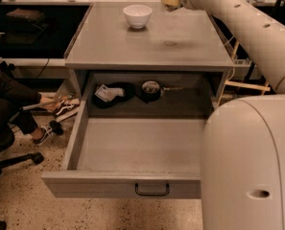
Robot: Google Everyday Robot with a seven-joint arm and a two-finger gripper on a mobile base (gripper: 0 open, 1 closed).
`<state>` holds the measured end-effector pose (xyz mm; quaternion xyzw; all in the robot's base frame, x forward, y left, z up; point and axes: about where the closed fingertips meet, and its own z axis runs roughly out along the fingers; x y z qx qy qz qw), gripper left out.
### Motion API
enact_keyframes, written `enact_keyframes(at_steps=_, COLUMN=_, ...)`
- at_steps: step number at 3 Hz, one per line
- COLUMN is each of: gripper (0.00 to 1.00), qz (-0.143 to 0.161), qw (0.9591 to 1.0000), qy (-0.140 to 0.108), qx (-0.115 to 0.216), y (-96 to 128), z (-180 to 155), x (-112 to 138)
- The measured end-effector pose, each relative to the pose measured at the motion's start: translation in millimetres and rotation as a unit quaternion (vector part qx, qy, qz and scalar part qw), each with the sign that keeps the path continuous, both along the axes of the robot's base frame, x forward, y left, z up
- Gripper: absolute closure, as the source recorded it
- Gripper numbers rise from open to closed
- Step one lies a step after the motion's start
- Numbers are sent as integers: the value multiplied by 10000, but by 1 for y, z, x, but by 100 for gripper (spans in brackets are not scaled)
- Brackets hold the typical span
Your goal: Place 7up can into top drawer
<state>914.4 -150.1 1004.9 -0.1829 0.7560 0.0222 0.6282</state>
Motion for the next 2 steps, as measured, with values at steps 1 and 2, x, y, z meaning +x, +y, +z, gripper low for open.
enact_keyframes(at_steps=1, gripper=100, qz=125, qw=9992, qy=341, qx=-175, y=8, z=-7, x=-9)
enact_keyframes(at_steps=2, gripper=100, qz=256, qw=9929, qy=1009, qx=-572, y=43, z=5, x=-48)
